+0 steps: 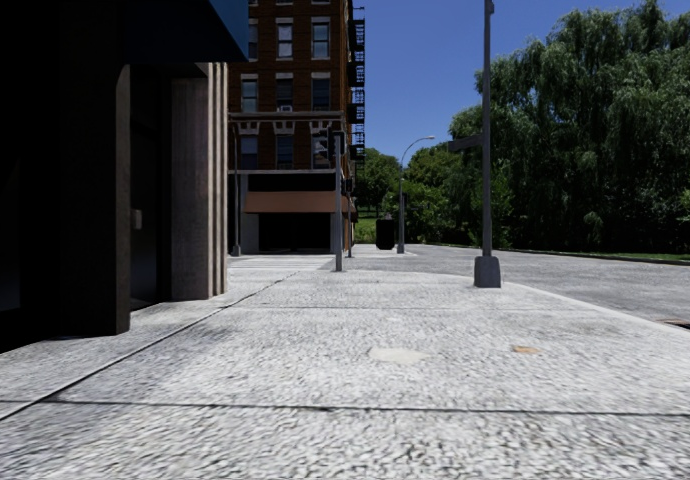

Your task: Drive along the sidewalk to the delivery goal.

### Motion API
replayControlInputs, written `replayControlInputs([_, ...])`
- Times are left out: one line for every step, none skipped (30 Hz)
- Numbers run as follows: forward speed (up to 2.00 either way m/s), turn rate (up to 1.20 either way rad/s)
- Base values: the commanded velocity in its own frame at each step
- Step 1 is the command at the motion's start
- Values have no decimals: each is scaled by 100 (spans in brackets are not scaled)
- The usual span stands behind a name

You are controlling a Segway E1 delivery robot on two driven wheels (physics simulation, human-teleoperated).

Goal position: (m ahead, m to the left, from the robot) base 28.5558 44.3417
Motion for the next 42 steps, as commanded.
replayControlInputs([200, 0])
replayControlInputs([200, 0])
replayControlInputs([200, 0])
replayControlInputs([200, 0])
replayControlInputs([200, 0])
replayControlInputs([200, 0])
replayControlInputs([200, 0])
replayControlInputs([200, 0])
replayControlInputs([200, 0])
replayControlInputs([200, 0])
replayControlInputs([200, 0])
replayControlInputs([200, 11])
replayControlInputs([200, 14])
replayControlInputs([200, 14])
replayControlInputs([200, 16])
replayControlInputs([200, 18])
replayControlInputs([200, 21])
replayControlInputs([200, 23])
replayControlInputs([200, 23])
replayControlInputs([200, 24])
replayControlInputs([200, 24])
replayControlInputs([200, 24])
replayControlInputs([200, 27])
replayControlInputs([200, 27])
replayControlInputs([200, 28])
replayControlInputs([200, 28])
replayControlInputs([200, 28])
replayControlInputs([200, 28])
replayControlInputs([200, 28])
replayControlInputs([200, 28])
replayControlInputs([200, 28])
replayControlInputs([200, 28])
replayControlInputs([200, 28])
replayControlInputs([200, 28])
replayControlInputs([200, 28])
replayControlInputs([200, 28])
replayControlInputs([200, 28])
replayControlInputs([200, 28])
replayControlInputs([200, 28])
replayControlInputs([200, 28])
replayControlInputs([200, 28])
replayControlInputs([200, 28])
